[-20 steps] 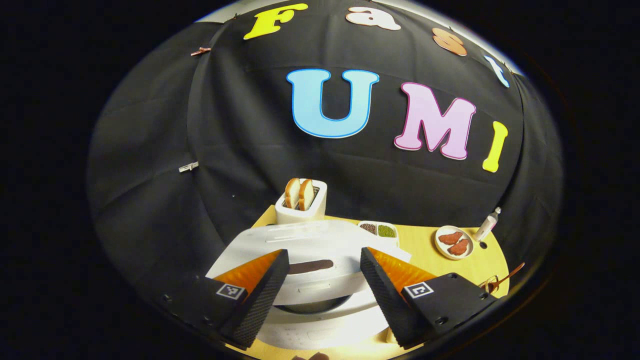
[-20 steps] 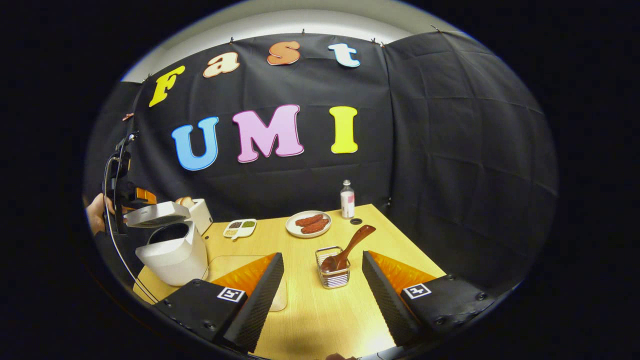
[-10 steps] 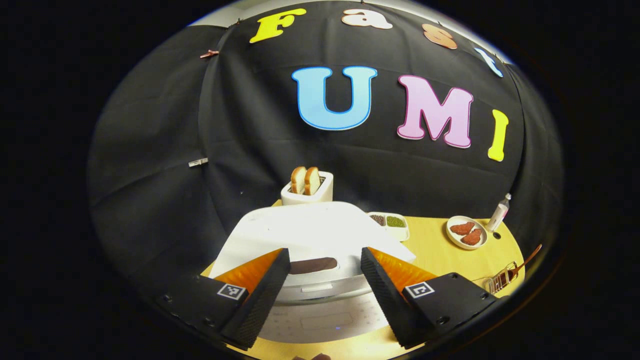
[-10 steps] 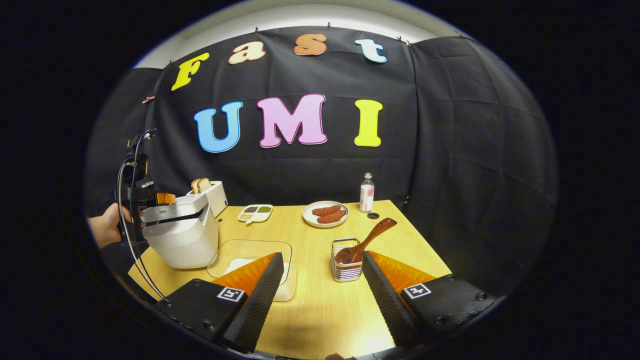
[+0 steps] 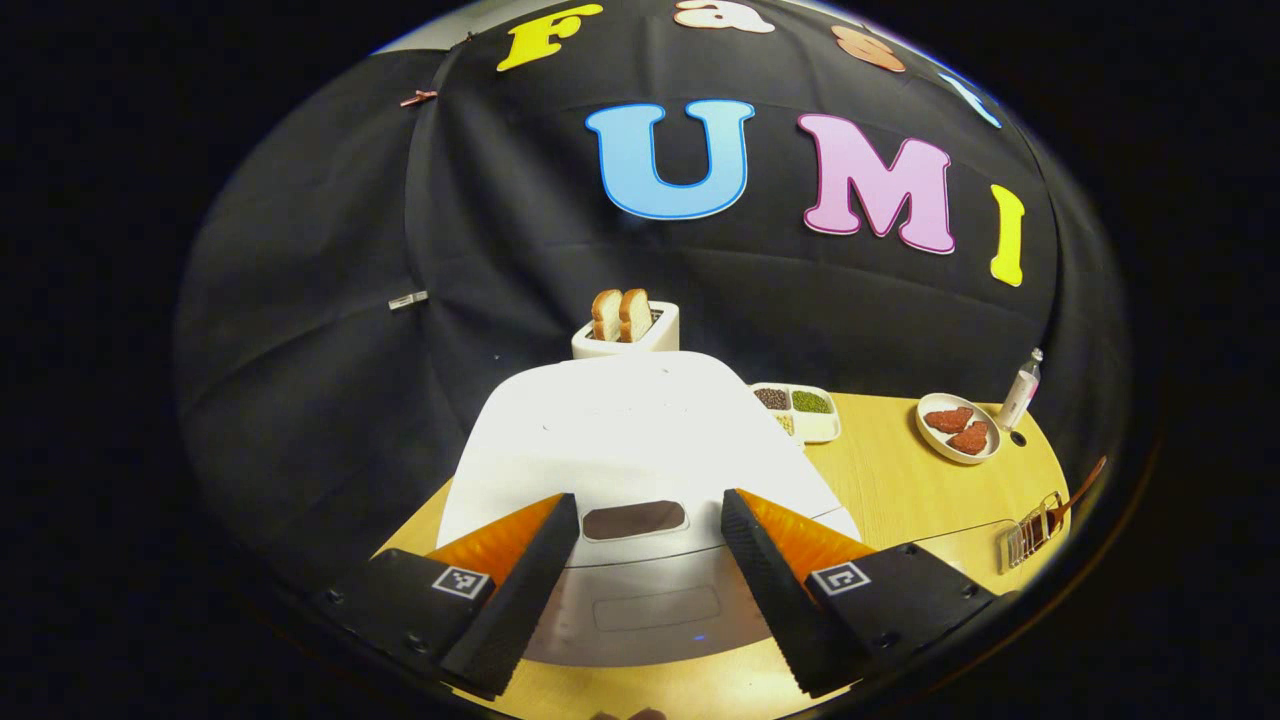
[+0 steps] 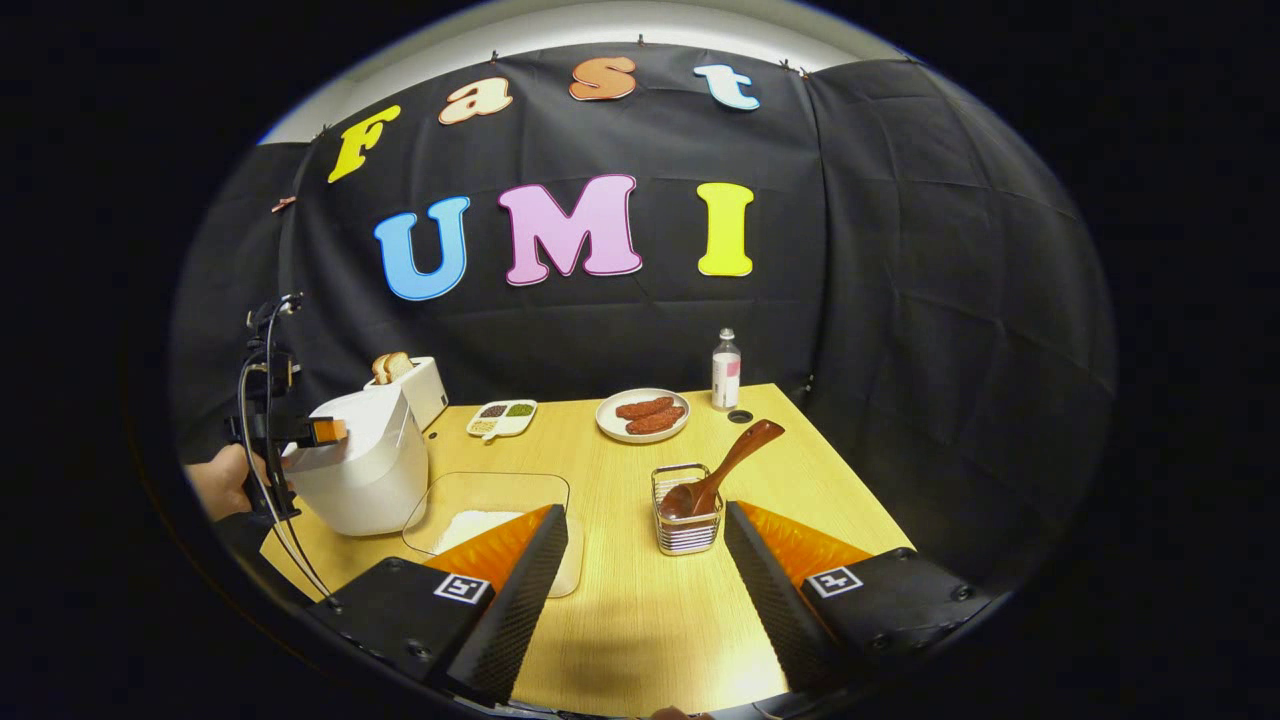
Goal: Close the left gripper, press the button to open the rice cooker; take a wooden spoon from the chopstick holder with the right hand, scoop a spoonful of rice and pour it into the rice cooker, then put the wooden spoon back into the chopstick holder.
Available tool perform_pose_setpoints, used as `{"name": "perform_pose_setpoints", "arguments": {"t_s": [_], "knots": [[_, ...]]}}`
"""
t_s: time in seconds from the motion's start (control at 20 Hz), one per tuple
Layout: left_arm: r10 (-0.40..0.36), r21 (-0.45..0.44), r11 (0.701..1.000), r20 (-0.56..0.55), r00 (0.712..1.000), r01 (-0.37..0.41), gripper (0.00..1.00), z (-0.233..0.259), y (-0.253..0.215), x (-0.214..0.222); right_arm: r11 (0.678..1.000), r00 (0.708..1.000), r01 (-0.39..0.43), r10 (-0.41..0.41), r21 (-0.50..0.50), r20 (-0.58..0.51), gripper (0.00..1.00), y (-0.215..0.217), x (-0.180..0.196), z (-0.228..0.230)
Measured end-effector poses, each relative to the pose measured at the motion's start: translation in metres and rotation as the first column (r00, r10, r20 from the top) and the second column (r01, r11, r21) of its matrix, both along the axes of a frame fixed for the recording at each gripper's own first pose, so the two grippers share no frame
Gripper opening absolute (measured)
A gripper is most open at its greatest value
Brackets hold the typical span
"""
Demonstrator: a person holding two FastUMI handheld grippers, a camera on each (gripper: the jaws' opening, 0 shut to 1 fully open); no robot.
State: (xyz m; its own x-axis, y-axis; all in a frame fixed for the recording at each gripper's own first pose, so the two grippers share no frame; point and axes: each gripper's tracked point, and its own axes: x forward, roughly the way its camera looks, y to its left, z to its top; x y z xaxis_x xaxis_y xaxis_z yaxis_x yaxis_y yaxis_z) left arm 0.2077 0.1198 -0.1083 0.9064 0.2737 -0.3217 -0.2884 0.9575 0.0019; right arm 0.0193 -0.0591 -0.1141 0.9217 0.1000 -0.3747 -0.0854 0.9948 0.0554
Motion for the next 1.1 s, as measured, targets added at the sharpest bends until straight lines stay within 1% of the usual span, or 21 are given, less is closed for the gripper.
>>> {"name": "perform_pose_setpoints", "arguments": {"t_s": [0.05,0.2,0.25,0.3,0.4,0.5,0.7,0.85,0.95,1.1], "knots": [[-0.006,-0.008,1.000,0.001,1.000,0.006,1.00,0.001,0.001,0.001,1.000,1.000,-0.002,0.002,-0.001,-0.001,0.99,0.000,0.002,0.000],[-0.014,0.014,1.000,0.021,1.000,0.013,1.00,0.007,-0.001,-0.001,1.000,1.000,-0.005,0.005,0.000,0.006,0.98,0.003,0.008,0.000],[-0.010,0.021,1.000,0.045,0.999,0.009,1.00,0.013,-0.002,-0.002,1.000,1.000,-0.005,0.005,0.003,0.011,0.99,0.003,0.010,0.002],[-0.011,0.022,1.000,0.083,0.996,0.009,0.98,0.024,-0.006,-0.007,1.000,1.000,-0.007,0.006,0.005,0.018,0.99,0.006,0.013,0.005],[-0.023,0.021,1.000,0.187,0.982,0.019,0.97,0.058,-0.017,-0.019,1.000,0.999,-0.008,0.007,0.008,0.041,0.99,0.009,0.022,0.013],[-0.042,0.017,0.999,0.271,0.962,0.039,0.96,0.091,-0.033,-0.037,1.000,0.997,-0.010,0.009,0.015,0.072,0.99,0.015,0.032,0.025],[-0.084,0.047,0.996,0.383,0.920,0.071,0.96,0.141,-0.056,-0.087,0.999,0.989,-0.008,0.004,0.032,0.149,0.99,0.024,0.047,0.059],[-0.116,0.096,0.992,0.405,0.907,0.084,0.96,0.153,-0.066,-0.124,0.999,0.978,-0.018,0.009,0.041,0.207,0.99,0.034,0.050,0.083],[-0.140,0.135,0.986,0.390,0.910,0.094,0.96,0.149,-0.069,-0.146,0.999,0.971,-0.020,0.011,0.034,0.238,0.98,0.039,0.046,0.094],[-0.206,0.156,0.975,0.395,0.895,0.156,0.96,0.141,-0.081,-0.173,0.999,0.967,0.001,-0.012,0.042,0.256,0.99,0.049,0.027,0.097]]}}
